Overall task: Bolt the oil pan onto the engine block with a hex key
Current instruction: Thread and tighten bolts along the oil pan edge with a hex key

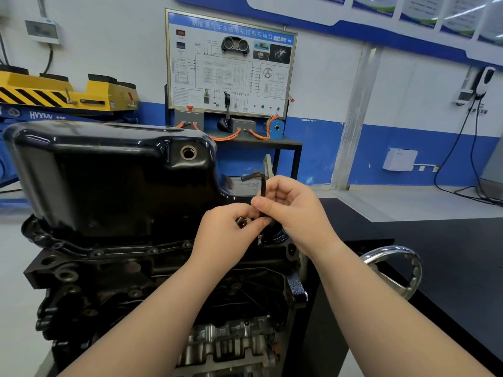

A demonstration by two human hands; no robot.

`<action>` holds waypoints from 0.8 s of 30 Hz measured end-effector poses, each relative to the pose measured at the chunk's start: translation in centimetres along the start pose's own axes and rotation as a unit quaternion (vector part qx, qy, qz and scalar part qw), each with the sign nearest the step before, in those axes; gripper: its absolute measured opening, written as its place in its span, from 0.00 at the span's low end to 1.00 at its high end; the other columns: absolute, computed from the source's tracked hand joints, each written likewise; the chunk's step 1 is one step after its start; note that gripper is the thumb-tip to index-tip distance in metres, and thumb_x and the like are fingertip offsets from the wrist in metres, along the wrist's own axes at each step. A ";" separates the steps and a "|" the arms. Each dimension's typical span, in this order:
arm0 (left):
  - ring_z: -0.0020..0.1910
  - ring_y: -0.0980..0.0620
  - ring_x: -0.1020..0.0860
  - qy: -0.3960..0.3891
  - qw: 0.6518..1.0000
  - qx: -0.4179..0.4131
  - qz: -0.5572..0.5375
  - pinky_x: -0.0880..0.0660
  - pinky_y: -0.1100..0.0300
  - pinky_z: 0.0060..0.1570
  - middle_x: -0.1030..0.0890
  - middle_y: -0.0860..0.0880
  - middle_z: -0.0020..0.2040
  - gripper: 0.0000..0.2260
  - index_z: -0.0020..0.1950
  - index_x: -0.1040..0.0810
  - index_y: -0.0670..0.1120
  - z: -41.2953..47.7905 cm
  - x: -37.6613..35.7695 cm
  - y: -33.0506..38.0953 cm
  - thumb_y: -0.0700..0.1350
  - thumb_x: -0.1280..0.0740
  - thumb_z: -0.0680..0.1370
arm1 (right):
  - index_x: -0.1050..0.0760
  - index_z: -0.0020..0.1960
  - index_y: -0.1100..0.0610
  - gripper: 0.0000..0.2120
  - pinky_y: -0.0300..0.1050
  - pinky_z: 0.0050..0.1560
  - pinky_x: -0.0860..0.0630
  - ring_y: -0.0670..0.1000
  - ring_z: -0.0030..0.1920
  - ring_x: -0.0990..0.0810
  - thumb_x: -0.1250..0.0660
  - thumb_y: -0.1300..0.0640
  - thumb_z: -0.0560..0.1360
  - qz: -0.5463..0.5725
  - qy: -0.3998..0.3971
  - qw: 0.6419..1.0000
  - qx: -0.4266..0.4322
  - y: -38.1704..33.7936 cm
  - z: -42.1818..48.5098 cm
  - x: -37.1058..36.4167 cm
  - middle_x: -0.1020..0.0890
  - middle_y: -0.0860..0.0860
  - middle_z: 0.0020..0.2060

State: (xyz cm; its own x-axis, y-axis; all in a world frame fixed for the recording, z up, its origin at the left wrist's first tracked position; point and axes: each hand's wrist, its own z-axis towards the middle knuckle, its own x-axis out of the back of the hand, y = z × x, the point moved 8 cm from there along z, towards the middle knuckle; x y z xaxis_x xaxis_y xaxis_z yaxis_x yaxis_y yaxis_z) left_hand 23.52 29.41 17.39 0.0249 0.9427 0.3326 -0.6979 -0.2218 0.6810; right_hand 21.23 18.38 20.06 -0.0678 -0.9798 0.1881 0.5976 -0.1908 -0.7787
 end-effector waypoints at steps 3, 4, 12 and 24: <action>0.36 0.61 0.23 0.000 1.000 -0.001 -0.010 0.27 0.65 0.37 0.20 0.59 0.33 0.05 0.36 0.20 0.58 -0.1 0.0 -0.1 0.48 0.28 0.71 | 0.20 0.48 0.51 0.09 0.39 0.46 0.22 0.48 0.43 0.17 0.33 0.64 0.74 -0.018 -0.033 0.999 0.003 -0.8 -0.1 -0.5 0.16 0.49 0.39; 0.36 0.62 0.23 0.000 1.000 0.004 -0.012 0.27 0.66 0.38 0.20 0.59 0.33 0.06 0.36 0.20 0.58 -0.1 0.0 -0.2 0.48 0.28 0.71 | 0.20 0.50 0.52 0.10 0.40 0.48 0.22 0.48 0.45 0.17 0.34 0.65 0.75 -0.015 -0.042 0.999 0.003 -1.1 -0.1 -0.5 0.16 0.49 0.40; 0.34 0.68 0.24 0.002 0.999 0.024 -0.028 0.30 0.72 0.36 0.22 0.68 0.32 0.09 0.35 0.22 0.63 -0.1 -0.1 -0.5 0.49 0.27 0.70 | 0.20 0.48 0.53 0.13 0.39 0.47 0.21 0.46 0.44 0.17 0.39 0.68 0.77 -0.026 -0.029 0.999 -0.006 -2.1 0.4 -0.1 0.14 0.48 0.40; 0.42 0.69 0.23 0.007 1.000 0.020 -0.012 0.30 0.77 0.42 0.21 0.70 0.36 0.10 0.36 0.22 0.64 -0.1 -0.2 -0.8 0.49 0.27 0.70 | 0.21 0.45 0.56 0.09 0.39 0.43 0.21 0.48 0.39 0.17 0.36 0.67 0.76 0.047 0.047 0.997 -0.027 -0.7 0.1 1.3 0.15 0.51 0.36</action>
State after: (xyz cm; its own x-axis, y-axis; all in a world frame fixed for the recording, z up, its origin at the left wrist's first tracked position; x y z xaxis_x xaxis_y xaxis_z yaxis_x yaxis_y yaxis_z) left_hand 23.97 29.46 16.75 0.0305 0.9513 0.3069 -0.6680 -0.2090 0.7142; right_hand 20.79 17.25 20.92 -0.0900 -0.9942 0.0586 0.5604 -0.0992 -0.8223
